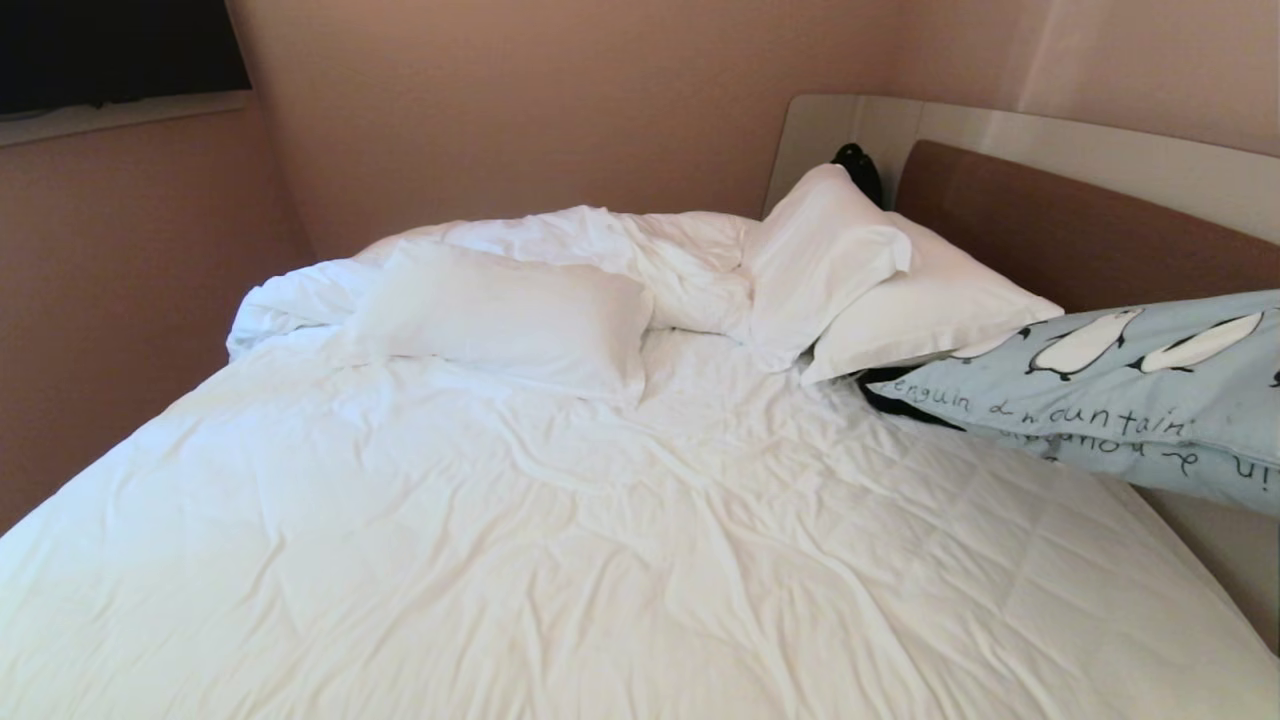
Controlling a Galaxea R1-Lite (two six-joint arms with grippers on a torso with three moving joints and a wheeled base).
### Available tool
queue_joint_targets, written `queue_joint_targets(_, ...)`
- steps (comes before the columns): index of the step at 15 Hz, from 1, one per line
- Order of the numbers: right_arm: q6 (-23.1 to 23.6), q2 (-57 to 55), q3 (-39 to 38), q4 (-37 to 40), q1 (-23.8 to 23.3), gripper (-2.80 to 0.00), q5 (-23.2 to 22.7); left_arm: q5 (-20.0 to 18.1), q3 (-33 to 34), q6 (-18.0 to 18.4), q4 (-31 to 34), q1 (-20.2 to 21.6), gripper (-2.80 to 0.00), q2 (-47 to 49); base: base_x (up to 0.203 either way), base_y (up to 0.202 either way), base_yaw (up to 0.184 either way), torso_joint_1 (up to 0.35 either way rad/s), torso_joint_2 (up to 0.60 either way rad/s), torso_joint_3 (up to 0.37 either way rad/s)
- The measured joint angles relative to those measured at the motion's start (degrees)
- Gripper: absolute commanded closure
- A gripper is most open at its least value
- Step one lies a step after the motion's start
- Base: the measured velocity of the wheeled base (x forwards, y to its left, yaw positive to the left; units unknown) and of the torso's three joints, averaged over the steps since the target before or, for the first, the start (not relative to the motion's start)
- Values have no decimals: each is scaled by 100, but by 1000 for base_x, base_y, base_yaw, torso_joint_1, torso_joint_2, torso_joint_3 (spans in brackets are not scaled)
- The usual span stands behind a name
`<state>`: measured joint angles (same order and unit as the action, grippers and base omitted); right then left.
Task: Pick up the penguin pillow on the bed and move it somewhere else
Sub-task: Place the pillow at the bedside
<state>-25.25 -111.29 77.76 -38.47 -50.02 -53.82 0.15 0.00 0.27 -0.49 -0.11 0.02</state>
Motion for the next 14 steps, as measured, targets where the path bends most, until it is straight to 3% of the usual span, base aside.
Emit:
queue_joint_targets(3, 15, -230, 120, 0, 245, 0, 316, 3, 0, -2, 0, 0, 0, 0, 0, 0, 0, 0, 0, 0)
queue_joint_targets(8, 87, -424, 290, 136, 619, 0, 1248, -2, 0, 0, 2, 1, 0, 0, 0, 0, 0, 0, 0, 0)
queue_joint_targets(14, 577, -878, 407, 334, 1102, 0, 2405, 1, 0, 0, 0, 0, 0, 0, 0, 0, 0, 0, 0, 0)
